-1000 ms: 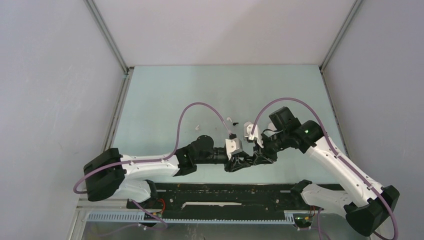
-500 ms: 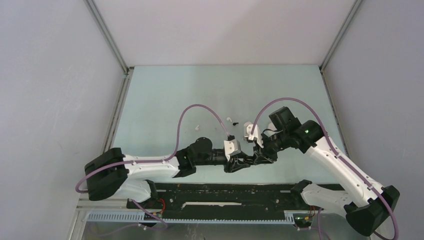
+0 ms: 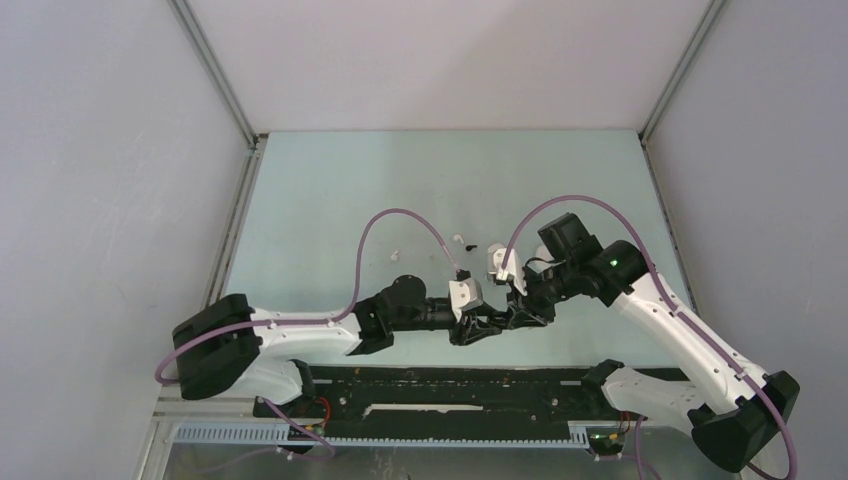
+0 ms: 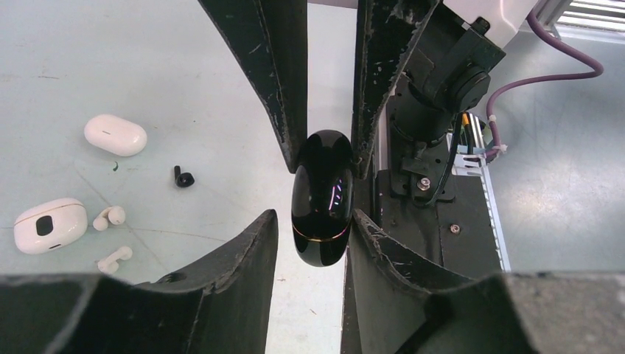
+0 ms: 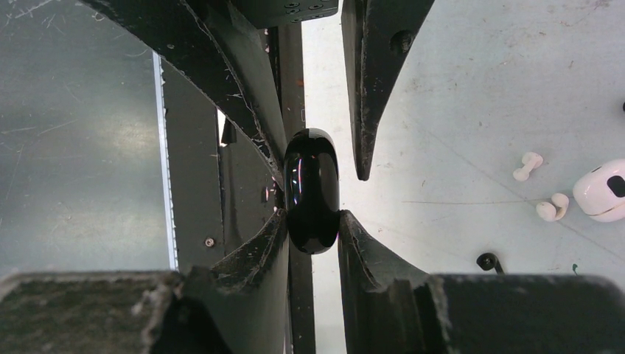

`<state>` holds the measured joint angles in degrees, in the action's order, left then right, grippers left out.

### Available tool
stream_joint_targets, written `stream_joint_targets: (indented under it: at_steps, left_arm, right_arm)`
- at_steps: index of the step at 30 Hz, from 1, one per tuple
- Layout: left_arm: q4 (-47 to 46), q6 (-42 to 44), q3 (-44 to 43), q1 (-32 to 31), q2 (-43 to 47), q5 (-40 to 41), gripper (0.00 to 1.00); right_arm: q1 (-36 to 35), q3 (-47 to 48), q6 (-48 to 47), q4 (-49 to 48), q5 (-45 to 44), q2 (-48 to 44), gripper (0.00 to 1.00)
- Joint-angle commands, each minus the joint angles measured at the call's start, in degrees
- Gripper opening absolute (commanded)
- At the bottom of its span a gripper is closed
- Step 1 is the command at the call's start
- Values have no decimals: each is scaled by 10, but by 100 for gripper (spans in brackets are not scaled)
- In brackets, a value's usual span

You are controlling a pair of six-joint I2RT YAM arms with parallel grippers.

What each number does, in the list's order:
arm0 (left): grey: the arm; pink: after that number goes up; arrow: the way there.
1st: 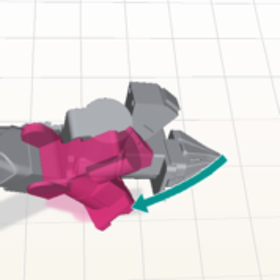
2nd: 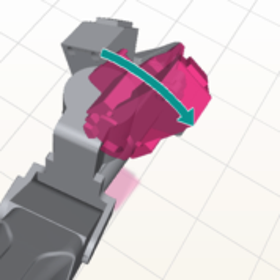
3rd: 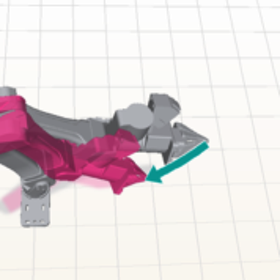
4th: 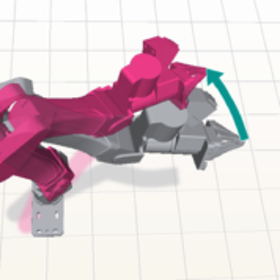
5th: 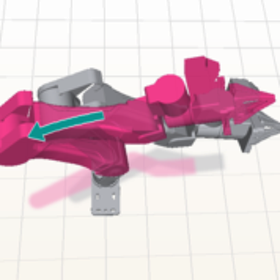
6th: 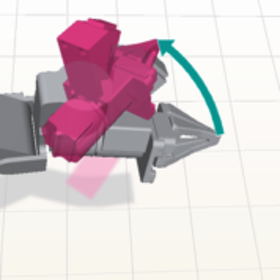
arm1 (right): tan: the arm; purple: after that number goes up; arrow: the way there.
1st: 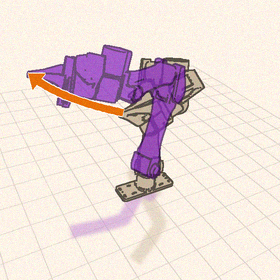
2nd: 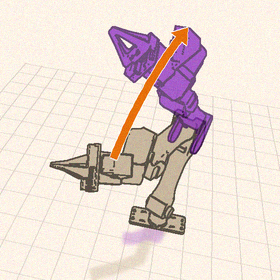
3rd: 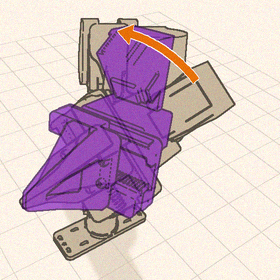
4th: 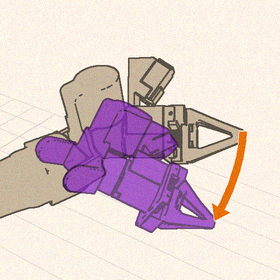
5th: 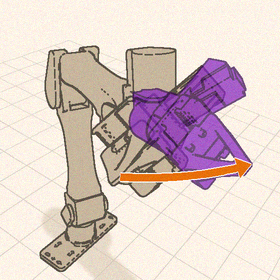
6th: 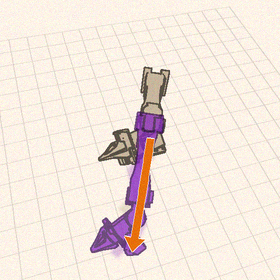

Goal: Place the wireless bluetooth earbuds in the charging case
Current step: Open the charging case.

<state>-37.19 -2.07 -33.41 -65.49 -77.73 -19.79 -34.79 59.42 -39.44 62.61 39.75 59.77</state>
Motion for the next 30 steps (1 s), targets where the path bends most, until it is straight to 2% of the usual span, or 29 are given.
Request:
stream_joint_targets:
  at_steps: [1, 12, 18, 25, 30]
  left_arm:
    - [-23, -7, 7, -2, -3, 7, 46]
    - [-28, -13, 9, -2, -5, 4, 36]
    - [-39, -12, 17, -2, -4, 6, 40]
    - [-48, -13, 20, -2, -5, 8, 34]
    - [-58, -20, 19, -2, -4, 9, 39]
  right_arm:
    - [0, 25, 3, 3, 0, -9, 6]
    - [1, 25, 5, 3, -2, -7, 6]
    - [5, 25, 8, 2, 2, -7, 6]
    - [7, 25, 11, 2, 7, -3, 7]
    - [6, 25, 15, 1, 9, 1, 7]
